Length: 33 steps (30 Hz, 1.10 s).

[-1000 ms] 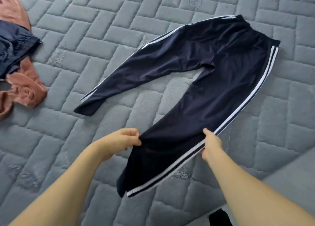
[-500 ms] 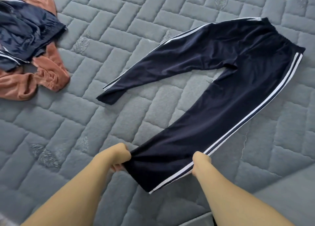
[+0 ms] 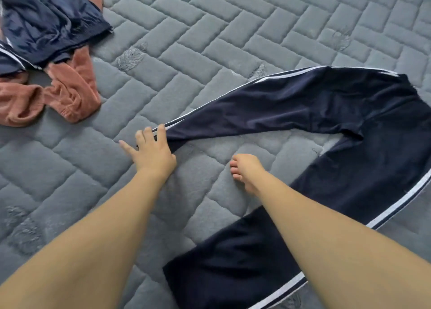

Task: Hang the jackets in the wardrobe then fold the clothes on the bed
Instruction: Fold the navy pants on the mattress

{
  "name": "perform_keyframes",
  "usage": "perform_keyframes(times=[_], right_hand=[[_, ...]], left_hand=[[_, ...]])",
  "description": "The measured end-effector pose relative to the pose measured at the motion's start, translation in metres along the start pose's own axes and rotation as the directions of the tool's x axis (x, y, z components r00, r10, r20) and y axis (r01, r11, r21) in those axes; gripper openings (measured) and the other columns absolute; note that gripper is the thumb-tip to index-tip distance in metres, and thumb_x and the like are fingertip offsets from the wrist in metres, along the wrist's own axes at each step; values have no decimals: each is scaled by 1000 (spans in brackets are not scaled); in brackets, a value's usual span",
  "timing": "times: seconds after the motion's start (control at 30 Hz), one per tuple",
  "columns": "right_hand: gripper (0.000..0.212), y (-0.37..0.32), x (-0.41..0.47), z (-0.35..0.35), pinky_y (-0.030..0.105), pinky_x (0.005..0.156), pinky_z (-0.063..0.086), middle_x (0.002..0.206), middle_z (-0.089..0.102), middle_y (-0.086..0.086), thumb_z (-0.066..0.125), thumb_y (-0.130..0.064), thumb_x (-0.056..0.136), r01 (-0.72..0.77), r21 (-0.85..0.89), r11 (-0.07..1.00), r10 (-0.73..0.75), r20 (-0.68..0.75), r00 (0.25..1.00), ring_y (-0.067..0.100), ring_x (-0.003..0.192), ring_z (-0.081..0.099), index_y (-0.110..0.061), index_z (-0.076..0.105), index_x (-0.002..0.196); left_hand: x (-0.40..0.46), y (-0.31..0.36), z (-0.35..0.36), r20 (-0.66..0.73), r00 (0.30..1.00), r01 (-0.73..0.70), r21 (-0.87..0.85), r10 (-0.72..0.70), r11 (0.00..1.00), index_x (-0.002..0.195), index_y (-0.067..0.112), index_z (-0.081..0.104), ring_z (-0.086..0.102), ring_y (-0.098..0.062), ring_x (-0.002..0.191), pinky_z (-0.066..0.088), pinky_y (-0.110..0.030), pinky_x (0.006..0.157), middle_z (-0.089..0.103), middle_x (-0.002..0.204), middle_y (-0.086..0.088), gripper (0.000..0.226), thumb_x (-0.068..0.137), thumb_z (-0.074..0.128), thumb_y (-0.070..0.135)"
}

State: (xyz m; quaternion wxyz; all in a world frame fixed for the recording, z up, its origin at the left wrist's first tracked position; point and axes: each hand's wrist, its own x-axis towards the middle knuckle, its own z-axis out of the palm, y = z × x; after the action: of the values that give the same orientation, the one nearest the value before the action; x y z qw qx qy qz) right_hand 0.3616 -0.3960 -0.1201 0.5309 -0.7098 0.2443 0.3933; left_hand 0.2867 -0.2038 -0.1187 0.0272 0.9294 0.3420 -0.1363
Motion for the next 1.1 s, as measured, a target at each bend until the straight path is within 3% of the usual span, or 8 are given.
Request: perform_keyframes(times=[0.07, 0.2, 0.33, 0.5, 0.67, 0.83, 0.97, 1.1], right_hand=[[34, -22, 16, 1, 38, 98, 49, 131, 57, 14, 46, -17, 97, -33, 199, 979, 26, 37, 999, 32, 120, 57, -7, 52, 130], [46, -45, 37, -3, 35, 99, 42, 137, 53, 8, 51, -29, 99, -55, 468, 882, 21, 78, 997, 25, 124, 52, -12, 42, 141], [6, -44, 44, -5, 28, 77, 45, 77, 49, -2, 58, -24, 94, -82, 534, 842, 98, -2, 995, 11, 66, 47, -20, 60, 98], [26, -55, 45, -5, 30, 87, 45, 98, 65, 0, 55, -22, 96, -38, 506, 862, 19, 42, 999, 14, 86, 61, -15, 60, 121], [31, -68, 51, -10, 31, 71, 48, 110, 65, 8, 51, -17, 97, 1, 409, 913, 26, -59, 998, 17, 80, 62, -9, 57, 127], [27, -74, 48, -26, 31, 79, 51, 76, 52, 1, 51, -8, 89, -33, 303, 952, 121, -276, 953, 14, 63, 45, -12, 59, 115], [29, -85, 28, -49, 31, 62, 50, 87, 59, 4, 50, -38, 93, 25, 413, 911, 71, -216, 974, 18, 71, 57, -16, 55, 111], [69, -95, 19, -71, 45, 90, 52, 109, 66, 12, 66, -64, 74, -72, 373, 925, 117, -100, 988, 32, 95, 65, -12, 56, 119]], left_hand=[[10, -3, 5, -99, 986, -125, 65, 131, 990, 117, 11, 51, 53, -36, 113, 31, -59, 103, 56, 123, -14, 32, 86, 55, 16], [-24, -9, 8, -106, 849, -512, 79, 518, 855, 93, 12, 56, 60, -36, 77, 40, -38, 57, 59, 87, -13, 19, 75, 65, 11], [-50, -5, 15, 225, 941, -215, -171, 251, 961, 99, 23, 51, 50, -28, 99, 38, -36, 73, 51, 108, -3, 33, 81, 52, 51], [5, 8, 8, 183, 983, 36, -292, 19, 956, 138, 18, 40, 36, -35, 127, 34, -45, 103, 38, 143, -9, 63, 87, 55, 51], [22, 25, 8, 312, 942, -83, -144, 125, 986, 100, 14, 55, 51, -32, 102, 39, -39, 84, 59, 117, -11, 24, 92, 47, 35], [16, 13, -53, -293, 954, -130, -598, -64, 791, 81, 11, 36, 41, -30, 72, 27, -37, 63, 45, 79, -6, 15, 88, 47, 16], [-47, 17, -83, -534, 725, -642, -294, 435, 709, 79, 19, 34, 47, -33, 57, 35, -36, 47, 44, 71, -3, 15, 77, 48, 17], [-124, 32, -53, -29, 537, -841, -102, 843, 531, 80, 22, 26, 45, -32, 54, 28, -31, 49, 43, 62, 2, 17, 77, 43, 23]])
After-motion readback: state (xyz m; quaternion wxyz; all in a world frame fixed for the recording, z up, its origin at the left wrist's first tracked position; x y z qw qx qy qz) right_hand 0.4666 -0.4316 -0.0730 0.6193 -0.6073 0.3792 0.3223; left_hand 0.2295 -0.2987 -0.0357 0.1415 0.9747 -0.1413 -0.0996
